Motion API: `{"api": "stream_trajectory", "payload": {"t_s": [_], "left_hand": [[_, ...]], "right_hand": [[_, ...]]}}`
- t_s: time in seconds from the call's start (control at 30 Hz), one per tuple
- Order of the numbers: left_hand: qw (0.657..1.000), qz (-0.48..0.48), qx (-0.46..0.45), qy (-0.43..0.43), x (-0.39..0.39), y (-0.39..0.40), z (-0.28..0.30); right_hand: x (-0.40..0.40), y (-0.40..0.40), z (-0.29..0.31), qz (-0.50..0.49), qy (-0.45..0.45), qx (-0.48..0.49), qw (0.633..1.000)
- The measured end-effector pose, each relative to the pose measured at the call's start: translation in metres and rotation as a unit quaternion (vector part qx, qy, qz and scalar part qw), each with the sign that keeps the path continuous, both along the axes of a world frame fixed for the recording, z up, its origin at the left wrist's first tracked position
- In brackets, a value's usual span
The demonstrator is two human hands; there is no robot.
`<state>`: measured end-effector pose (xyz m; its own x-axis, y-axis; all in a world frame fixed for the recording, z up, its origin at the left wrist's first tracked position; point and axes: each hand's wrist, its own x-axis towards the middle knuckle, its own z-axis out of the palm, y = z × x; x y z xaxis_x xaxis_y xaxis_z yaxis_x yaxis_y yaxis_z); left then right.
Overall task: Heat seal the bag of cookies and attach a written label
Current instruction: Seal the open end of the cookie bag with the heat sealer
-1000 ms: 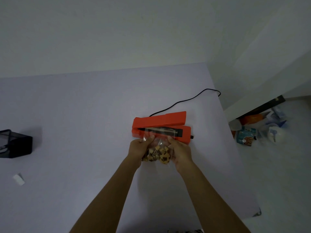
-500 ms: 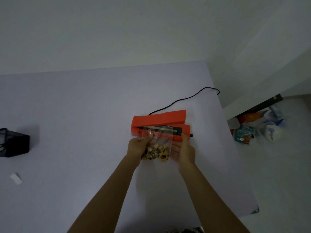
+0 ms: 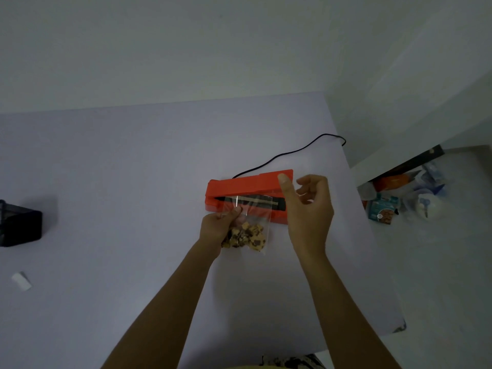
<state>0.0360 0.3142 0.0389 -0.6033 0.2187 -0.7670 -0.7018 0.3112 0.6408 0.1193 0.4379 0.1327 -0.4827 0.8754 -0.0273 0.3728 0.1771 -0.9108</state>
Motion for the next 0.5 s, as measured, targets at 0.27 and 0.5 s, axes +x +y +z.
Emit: {"api": "stream_trajectory", "payload": {"t_s": [0.27, 0.5], "left_hand": [[1.0, -0.008, -0.006, 0.001, -0.001, -0.002, 0.001], [1.0, -0.011, -0.006, 0.004, -0.001, -0.002, 0.001]], "right_hand": [[0.013, 0.013, -0.031, -0.062, -0.067, -0.015, 0.996], [0.021, 0.025, -0.063, -0.072, -0.133, -0.036, 0.988]]}}
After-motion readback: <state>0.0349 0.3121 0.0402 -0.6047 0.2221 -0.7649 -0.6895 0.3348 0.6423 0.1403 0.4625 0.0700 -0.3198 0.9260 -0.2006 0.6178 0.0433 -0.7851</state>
